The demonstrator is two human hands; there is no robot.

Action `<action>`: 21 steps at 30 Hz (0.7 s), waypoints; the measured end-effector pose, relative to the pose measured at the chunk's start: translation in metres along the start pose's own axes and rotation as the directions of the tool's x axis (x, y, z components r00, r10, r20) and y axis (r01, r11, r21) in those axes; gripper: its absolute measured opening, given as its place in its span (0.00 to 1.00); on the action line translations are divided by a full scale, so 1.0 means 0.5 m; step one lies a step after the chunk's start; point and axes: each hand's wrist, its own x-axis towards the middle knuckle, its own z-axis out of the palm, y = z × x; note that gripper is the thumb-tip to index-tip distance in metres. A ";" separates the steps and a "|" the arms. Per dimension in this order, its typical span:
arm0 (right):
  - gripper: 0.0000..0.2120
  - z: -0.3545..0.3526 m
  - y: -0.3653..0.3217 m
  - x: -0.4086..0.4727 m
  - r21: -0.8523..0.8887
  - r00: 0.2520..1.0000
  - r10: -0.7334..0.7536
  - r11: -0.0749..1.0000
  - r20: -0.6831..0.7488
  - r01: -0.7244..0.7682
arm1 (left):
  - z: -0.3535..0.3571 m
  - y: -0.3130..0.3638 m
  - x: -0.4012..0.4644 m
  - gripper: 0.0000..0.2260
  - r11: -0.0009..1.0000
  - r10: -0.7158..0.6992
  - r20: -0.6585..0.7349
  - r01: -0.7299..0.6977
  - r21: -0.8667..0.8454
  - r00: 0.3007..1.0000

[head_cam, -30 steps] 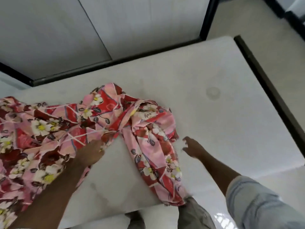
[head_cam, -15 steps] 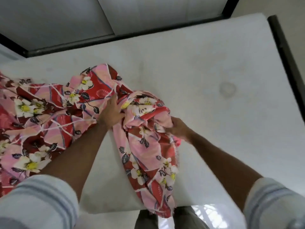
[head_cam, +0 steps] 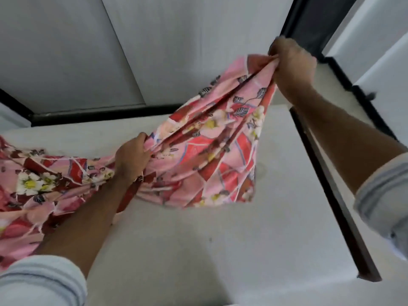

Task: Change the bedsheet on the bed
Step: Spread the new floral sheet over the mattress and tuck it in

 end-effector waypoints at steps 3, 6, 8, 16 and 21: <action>0.08 -0.079 0.011 0.010 -0.023 0.984 -0.140 0.990 -0.110 0.139 | -0.051 0.032 0.006 0.10 0.998 0.056 -0.097 -0.058 -0.016 0.994; 0.08 -0.130 0.051 -0.028 -0.002 0.966 -0.165 0.986 -0.199 0.168 | -0.070 0.049 -0.011 0.14 0.987 0.097 -0.164 -0.116 -0.109 0.982; 0.07 -0.132 0.077 -0.101 0.008 0.946 -0.241 0.969 -0.215 0.248 | -0.058 0.048 -0.043 0.13 0.972 0.221 -0.156 -0.231 -0.050 0.963; 0.24 0.067 0.172 -0.618 0.068 0.437 -0.084 0.996 0.896 0.053 | 0.060 -0.016 -0.252 0.24 0.916 0.182 0.858 -0.400 0.030 0.481; 0.17 0.139 0.206 -0.795 -0.213 0.019 0.213 0.960 0.977 0.183 | 0.157 -0.056 -0.369 0.18 0.888 -0.010 0.987 -0.452 0.082 0.159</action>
